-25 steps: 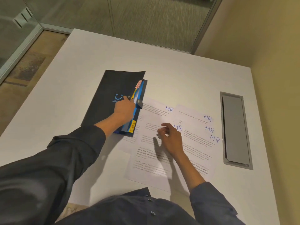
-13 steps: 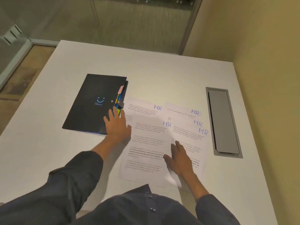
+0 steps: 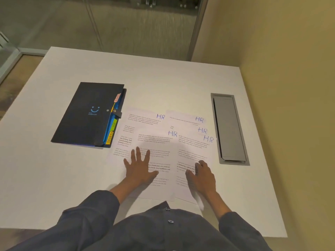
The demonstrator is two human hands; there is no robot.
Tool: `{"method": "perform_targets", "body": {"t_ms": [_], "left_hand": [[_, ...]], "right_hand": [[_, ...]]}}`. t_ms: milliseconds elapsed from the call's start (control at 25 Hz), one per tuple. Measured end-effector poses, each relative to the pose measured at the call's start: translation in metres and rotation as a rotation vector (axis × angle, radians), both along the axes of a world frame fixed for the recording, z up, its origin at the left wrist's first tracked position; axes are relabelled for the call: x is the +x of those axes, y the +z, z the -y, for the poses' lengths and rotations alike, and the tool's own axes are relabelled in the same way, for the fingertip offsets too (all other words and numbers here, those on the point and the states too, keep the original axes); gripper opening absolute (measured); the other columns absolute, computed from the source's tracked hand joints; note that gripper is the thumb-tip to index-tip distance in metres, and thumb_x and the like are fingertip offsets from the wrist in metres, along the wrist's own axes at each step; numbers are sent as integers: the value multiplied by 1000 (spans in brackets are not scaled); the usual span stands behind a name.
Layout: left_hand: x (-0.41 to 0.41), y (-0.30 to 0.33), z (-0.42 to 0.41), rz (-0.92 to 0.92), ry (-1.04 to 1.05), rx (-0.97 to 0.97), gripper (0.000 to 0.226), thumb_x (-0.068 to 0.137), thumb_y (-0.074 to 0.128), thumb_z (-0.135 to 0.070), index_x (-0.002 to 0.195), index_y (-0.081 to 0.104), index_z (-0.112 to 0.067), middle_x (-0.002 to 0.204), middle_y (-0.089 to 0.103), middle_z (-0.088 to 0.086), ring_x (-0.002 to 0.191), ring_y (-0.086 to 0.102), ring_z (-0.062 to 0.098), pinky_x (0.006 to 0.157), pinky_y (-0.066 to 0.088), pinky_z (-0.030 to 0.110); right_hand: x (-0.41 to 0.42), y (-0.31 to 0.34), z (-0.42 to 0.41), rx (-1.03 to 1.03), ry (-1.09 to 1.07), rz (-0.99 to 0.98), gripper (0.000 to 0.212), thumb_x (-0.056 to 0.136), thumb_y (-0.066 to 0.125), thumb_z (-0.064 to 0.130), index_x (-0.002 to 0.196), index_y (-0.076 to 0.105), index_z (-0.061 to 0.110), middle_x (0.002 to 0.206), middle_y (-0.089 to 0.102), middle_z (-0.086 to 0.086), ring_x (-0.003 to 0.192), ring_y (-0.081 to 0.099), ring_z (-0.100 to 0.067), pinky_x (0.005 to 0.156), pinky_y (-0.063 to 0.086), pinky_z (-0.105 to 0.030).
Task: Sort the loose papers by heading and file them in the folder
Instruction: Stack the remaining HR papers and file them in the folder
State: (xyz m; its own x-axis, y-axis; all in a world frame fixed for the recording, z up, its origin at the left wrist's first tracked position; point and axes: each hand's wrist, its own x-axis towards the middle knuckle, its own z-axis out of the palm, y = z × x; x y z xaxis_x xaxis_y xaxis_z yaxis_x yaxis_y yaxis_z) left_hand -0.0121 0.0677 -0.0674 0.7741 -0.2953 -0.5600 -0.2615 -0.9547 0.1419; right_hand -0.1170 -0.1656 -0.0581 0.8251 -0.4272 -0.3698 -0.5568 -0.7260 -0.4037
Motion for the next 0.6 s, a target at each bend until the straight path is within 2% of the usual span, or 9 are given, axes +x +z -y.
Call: {"method": "perform_targets", "body": {"t_ms": [240, 360, 520, 600], "left_hand": [[-24, 1, 47, 93, -92, 39, 93, 87, 29, -75, 153, -12, -23, 157, -20, 20, 146, -15, 39, 114, -3, 63], [-28, 6, 74, 93, -108, 65, 92, 87, 29, -74, 153, -11, -24, 158, -19, 19, 146, -13, 40, 110, -2, 66], [-29, 11, 94, 69, -165, 78, 89, 89, 30, -72, 154, -6, -23, 159, -14, 19, 146, -9, 42, 110, 1, 67], [-26, 11, 92, 54, -160, 42, 88, 89, 30, -71, 154, -7, -24, 160, -13, 17, 146, -9, 40, 111, 2, 65]], "right_hand": [[4, 8, -2, -30, 23, -40, 60, 82, 41, 62, 109, 63, 14, 122, 58, -3, 105, 60, -24, 90, 51, -41], [8, 9, -6, -9, -32, -53, 60, 80, 50, 64, 117, 61, 19, 129, 54, -1, 113, 57, -23, 96, 49, -42], [10, 10, -8, 47, -193, 18, 48, 84, 68, 45, 121, 55, 17, 126, 53, 2, 114, 55, -21, 97, 44, -35], [11, 12, -5, 196, -315, 77, 35, 89, 67, 33, 116, 56, 14, 116, 58, 2, 108, 60, -22, 86, 48, -28]]}}
